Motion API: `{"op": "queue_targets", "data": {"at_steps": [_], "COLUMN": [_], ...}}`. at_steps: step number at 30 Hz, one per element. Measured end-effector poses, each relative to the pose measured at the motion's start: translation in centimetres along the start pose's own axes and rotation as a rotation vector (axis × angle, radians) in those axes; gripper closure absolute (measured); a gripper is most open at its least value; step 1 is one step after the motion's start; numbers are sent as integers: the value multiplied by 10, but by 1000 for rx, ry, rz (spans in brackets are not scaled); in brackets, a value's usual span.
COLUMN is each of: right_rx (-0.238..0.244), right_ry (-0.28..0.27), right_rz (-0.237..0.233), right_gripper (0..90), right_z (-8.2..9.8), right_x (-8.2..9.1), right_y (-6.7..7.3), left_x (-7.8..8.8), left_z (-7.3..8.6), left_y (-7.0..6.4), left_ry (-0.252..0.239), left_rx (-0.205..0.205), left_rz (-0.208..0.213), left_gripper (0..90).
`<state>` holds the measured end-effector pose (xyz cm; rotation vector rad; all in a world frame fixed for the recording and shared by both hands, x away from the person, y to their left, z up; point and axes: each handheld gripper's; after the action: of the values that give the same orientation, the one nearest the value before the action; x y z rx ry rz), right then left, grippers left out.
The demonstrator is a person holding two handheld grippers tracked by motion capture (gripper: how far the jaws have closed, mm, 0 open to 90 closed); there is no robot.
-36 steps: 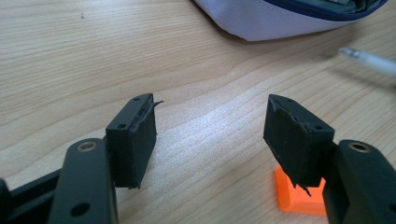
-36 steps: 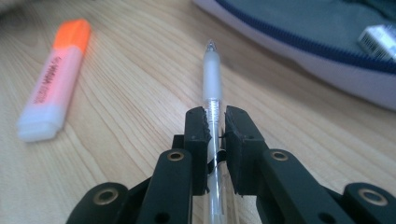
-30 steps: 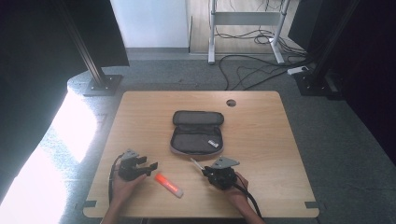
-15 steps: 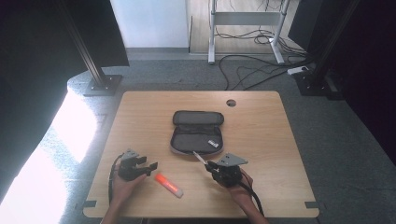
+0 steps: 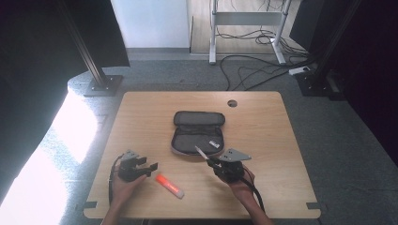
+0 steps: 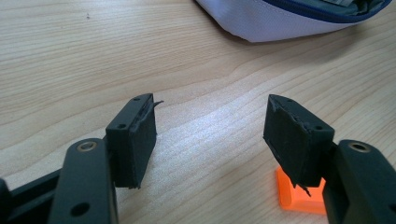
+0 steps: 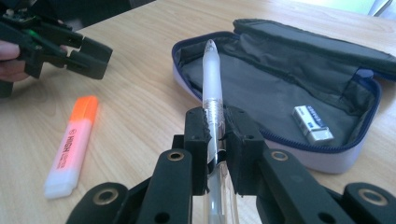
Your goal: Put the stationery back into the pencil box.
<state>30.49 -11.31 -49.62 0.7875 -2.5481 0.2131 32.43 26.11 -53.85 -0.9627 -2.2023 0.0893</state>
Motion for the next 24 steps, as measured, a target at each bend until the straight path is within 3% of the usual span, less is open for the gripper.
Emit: {"op": "queue_targets", "data": {"at_steps": [14, 24], "right_rx": [-36, -53], "right_ry": [3, 5], "right_rz": [7, 24], "right_gripper": [783, 783], "right_z": [-13, -23], "right_x": [-24, -30], "right_y": [-10, -18], "left_x": [3, 3], "left_z": [-2, -2], "left_y": [-1, -1], "left_ry": [-14, -18], "left_rx": [-3, 0], "left_rz": [9, 11], "left_gripper": [350, 351]}}
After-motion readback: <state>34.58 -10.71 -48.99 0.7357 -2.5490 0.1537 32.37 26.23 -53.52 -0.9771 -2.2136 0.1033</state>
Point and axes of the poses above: each handheld gripper's, and its own axes: x roughly backward along the jaws, z roughly out of its underside, y roughly to its left, and after that the axes turned 11 degrees about z, right-handed
